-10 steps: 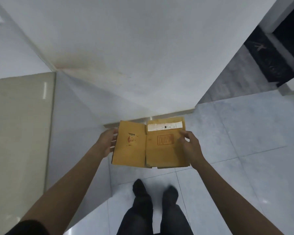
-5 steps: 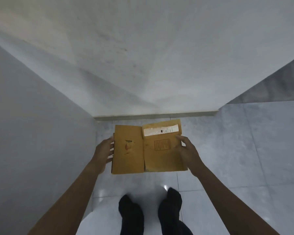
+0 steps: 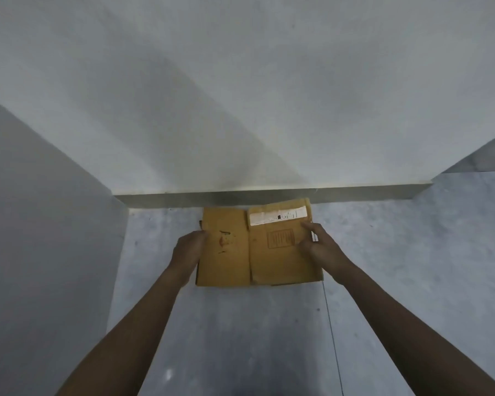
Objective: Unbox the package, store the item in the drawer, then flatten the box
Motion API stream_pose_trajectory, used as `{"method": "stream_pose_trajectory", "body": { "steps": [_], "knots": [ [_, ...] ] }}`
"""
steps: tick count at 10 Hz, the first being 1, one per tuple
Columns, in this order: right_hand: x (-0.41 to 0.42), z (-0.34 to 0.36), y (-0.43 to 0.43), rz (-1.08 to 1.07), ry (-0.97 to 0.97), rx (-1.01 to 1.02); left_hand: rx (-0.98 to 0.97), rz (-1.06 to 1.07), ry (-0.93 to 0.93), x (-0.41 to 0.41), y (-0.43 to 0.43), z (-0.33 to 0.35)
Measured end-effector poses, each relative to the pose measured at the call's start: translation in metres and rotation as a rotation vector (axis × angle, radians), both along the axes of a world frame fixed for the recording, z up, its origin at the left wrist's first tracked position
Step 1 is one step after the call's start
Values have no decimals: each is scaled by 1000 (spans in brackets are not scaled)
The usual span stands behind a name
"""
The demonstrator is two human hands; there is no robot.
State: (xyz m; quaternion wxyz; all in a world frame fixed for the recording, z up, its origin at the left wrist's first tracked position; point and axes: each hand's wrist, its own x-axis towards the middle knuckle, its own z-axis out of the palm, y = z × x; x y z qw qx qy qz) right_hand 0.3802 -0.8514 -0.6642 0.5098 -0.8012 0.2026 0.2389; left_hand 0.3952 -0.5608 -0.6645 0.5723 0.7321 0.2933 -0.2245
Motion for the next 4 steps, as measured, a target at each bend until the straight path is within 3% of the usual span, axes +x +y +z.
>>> {"method": "stream_pose_trajectory", "body": {
  "steps": [2,3,4],
  "knots": [
    [16,-79,-8,106,-116,-111,118,-121,-154,2,-1,-70],
    [18,-100,-5,286,-172,-383,158,-333,-161,-1,-9,-85],
    [14,-108,-3,403,-167,-541,236,-548,-41,-1,-15,-94]
  ]
}}
